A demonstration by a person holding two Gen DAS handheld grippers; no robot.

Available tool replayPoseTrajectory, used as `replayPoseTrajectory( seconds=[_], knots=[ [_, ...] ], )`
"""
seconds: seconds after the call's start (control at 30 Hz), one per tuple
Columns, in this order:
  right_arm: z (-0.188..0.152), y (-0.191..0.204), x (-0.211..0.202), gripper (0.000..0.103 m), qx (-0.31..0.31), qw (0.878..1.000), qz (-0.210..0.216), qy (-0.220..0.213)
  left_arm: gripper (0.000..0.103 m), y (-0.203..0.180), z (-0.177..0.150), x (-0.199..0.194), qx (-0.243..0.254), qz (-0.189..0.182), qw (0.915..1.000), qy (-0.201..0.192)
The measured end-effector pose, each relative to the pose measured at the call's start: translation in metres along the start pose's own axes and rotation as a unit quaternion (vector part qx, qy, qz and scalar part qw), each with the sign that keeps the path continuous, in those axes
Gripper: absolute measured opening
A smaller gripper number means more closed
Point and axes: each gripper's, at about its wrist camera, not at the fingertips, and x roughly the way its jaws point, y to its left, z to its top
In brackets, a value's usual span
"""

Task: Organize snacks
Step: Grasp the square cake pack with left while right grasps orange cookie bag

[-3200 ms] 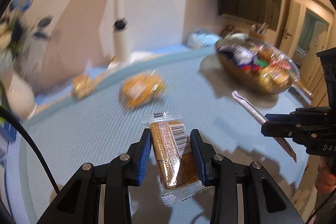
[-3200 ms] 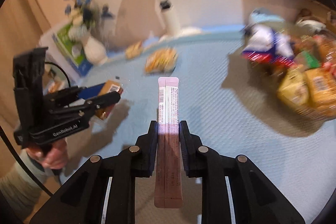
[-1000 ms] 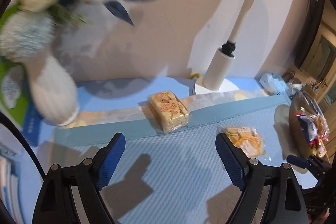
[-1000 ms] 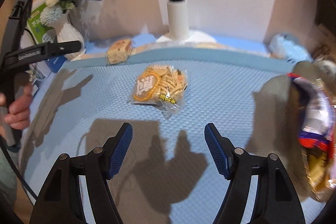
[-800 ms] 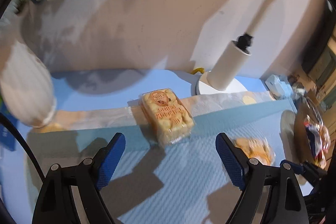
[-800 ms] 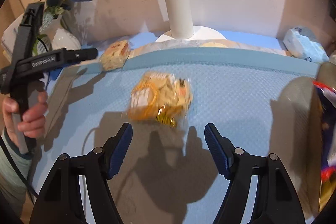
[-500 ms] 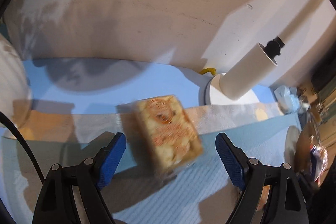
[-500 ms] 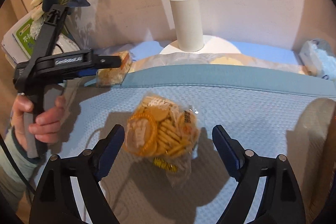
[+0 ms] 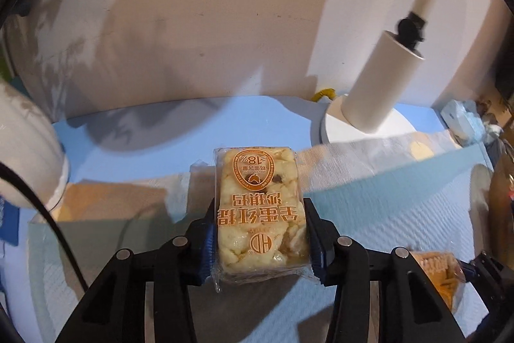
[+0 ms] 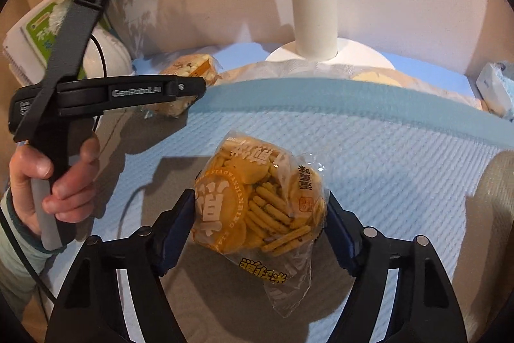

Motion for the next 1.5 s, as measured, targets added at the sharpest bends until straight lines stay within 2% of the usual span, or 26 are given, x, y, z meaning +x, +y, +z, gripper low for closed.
replayPoseTrajectory(
  seconds=[0.13, 0.43, 0.57, 0.7, 0.87, 0.97, 1.1, 1.33, 1.5],
  knots=[
    [-0.026, 0.007, -0.016, 0.074, 0.009, 1.0, -0.004, 0.007, 0.046, 0.002, -0.029, -0.03, 0.008, -0.013, 0.9999, -0.003],
    [-0.107, -0.002, -0.077, 0.075, 0.106, 0.994, -0.022, -0.001, 0.046, -0.026, -0.134, -0.089, 0.037, -0.06, 0.9971, 0.028],
    [-0.131, -0.002, -0.093, 0.077, 0.132, 0.991, -0.002, -0.004, 0.046, -0.04, -0.176, -0.108, 0.032, -0.07, 0.9966, 0.03],
    [-0.15, 0.007, -0.107, 0.079, 0.103, 0.994, 0.025, -0.006, 0.046, -0.043, -0.199, -0.118, 0.023, -0.063, 0.9977, 0.003],
    [-0.167, 0.012, -0.122, 0.081, 0.035, 0.999, -0.003, -0.012, 0.046, -0.049, -0.209, -0.119, 0.041, -0.048, 0.9975, -0.031],
    [-0.164, 0.01, -0.123, 0.084, -0.001, 1.0, -0.015, -0.013, 0.046, -0.046, -0.206, -0.117, 0.034, -0.062, 0.997, -0.031],
    [-0.149, 0.01, -0.107, 0.085, -0.045, 0.998, -0.045, 0.009, 0.046, -0.04, -0.206, -0.118, 0.018, -0.078, 0.9963, -0.032],
    [-0.121, 0.021, -0.075, 0.085, -0.081, 0.996, -0.017, 0.023, 0.046, -0.049, -0.208, -0.119, 0.034, -0.056, 0.9972, -0.036],
    [-0.118, 0.025, -0.065, 0.087, -0.089, 0.996, -0.024, 0.014, 0.046, -0.051, -0.208, -0.119, 0.04, -0.052, 0.9972, -0.037]
  ],
)
